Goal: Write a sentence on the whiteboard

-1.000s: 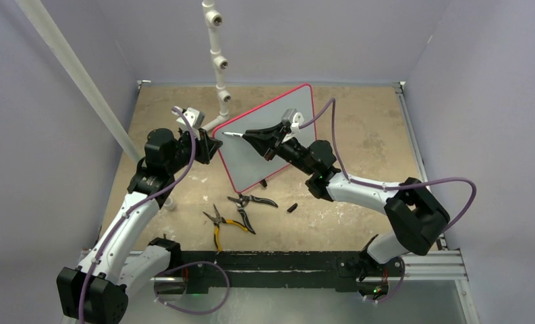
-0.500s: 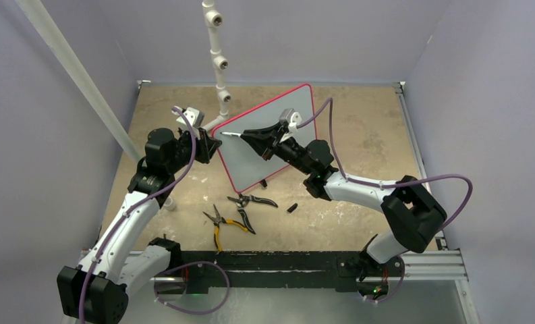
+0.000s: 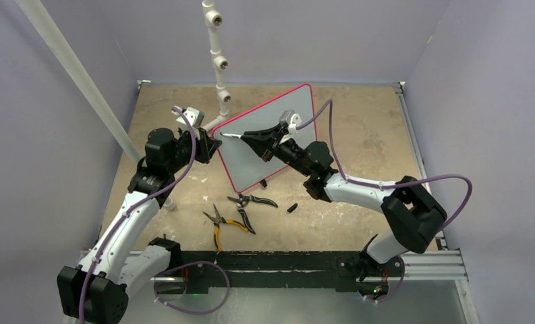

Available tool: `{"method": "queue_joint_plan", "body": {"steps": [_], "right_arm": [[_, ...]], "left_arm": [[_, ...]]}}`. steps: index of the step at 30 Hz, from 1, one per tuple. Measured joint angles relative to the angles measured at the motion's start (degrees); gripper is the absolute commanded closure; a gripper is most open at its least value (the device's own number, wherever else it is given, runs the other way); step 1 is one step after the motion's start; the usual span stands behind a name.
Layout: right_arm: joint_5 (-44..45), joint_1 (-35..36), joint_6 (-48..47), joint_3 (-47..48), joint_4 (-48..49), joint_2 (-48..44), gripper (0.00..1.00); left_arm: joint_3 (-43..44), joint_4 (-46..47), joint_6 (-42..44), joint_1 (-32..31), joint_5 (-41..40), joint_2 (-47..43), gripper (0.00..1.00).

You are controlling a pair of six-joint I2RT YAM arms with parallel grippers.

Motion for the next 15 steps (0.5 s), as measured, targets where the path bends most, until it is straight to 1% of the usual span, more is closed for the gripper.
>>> {"method": "queue_joint_plan", "body": {"steps": [15], "right_arm": [[0.9,1.0,0.5,-4.7,-1.1,-1.2,1.0]], "left_arm": [[0.0,0.0,0.0,0.0,0.0,0.0,1.0]]}}
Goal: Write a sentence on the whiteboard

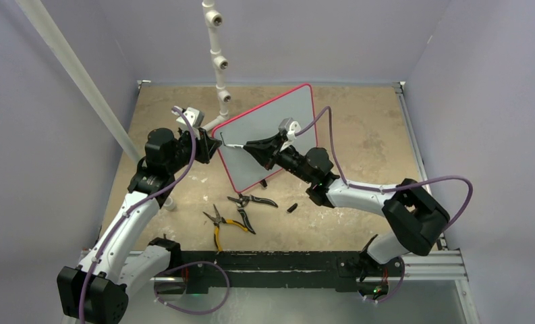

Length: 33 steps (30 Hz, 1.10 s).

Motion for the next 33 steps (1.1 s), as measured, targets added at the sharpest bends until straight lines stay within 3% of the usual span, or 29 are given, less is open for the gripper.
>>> {"method": "queue_joint_plan", "body": {"steps": [11,33], "right_arm": [[1.0,0.2,0.0,-0.4,0.5,-4.1,1.0],[1.2,0.2,-0.1,2.1,0.3,-1.3,1.0]], "left_arm": [[0.0,0.0,0.0,0.0,0.2,-0.1,1.0],[0.0,0.0,0.0,0.0,0.3,-0.1,1.0]]}}
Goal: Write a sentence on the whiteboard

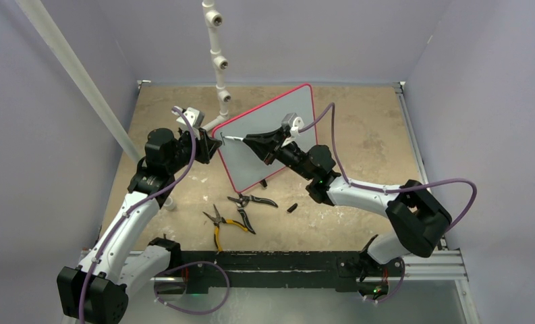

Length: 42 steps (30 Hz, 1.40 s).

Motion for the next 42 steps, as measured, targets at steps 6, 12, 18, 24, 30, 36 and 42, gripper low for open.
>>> {"method": "queue_joint_plan", "body": {"steps": [6,12,18,24,30,36,42], "right_arm": [[1.2,0.0,-0.1,0.0,-0.3,0.0,1.0],[1.1,0.0,-0.1,0.2,-0.4,0.5,1.0],[0.9,0.1,0.0,0.3,-0.3,0.8,1.0],[1.2,0.1,0.1,0.3,-0.3,0.8,1.0],[2.3,0.4,0.1,0.3,-0.3,0.8,1.0],[4.2,0.5,0.1,0.2,-0.4,0.1,1.0],[5.7,0.5,0.1,-0.1,-0.4,-0.5,1.0]], "left_arm": [[0.0,0.0,0.0,0.0,0.0,0.0,1.0],[0.0,0.0,0.0,0.0,0.0,0.0,1.0],[0.0,0.0,0.0,0.0,0.0,0.0,1.0],[0.0,0.0,0.0,0.0,0.0,0.0,1.0],[0.0,0.0,0.0,0.0,0.0,0.0,1.0],[0.0,0.0,0.0,0.0,-0.1,0.0,1.0],[0.0,0.0,0.0,0.0,0.0,0.0,1.0]]}}
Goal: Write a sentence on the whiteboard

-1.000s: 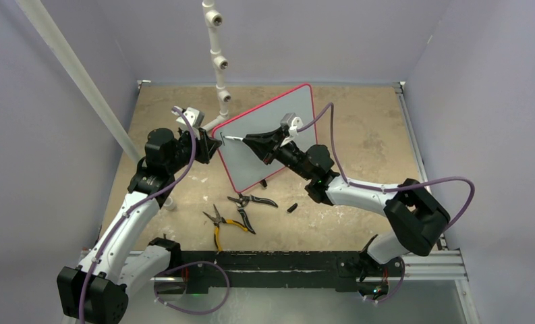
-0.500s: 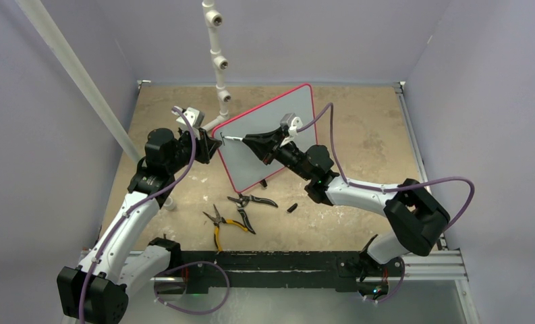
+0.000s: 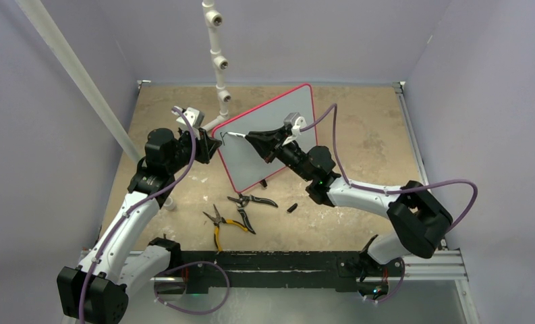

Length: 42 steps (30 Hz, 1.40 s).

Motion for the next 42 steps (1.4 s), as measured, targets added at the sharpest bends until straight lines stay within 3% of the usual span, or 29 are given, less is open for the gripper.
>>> {"method": "queue_joint_plan", "body": {"steps": [15,42], "right_arm": [[-1.6,-0.1,-0.3,-1.9,0.5,-3.5,1.0],[-0.4,-0.1,-1.1,1.4,-0.2,-0.3,1.0]], "left_arm": [[0.0,0.0,0.0,0.0,0.1,-0.1,1.0],[0.0,-0.1,0.0,0.0,0.2,-0.2,1.0]]}}
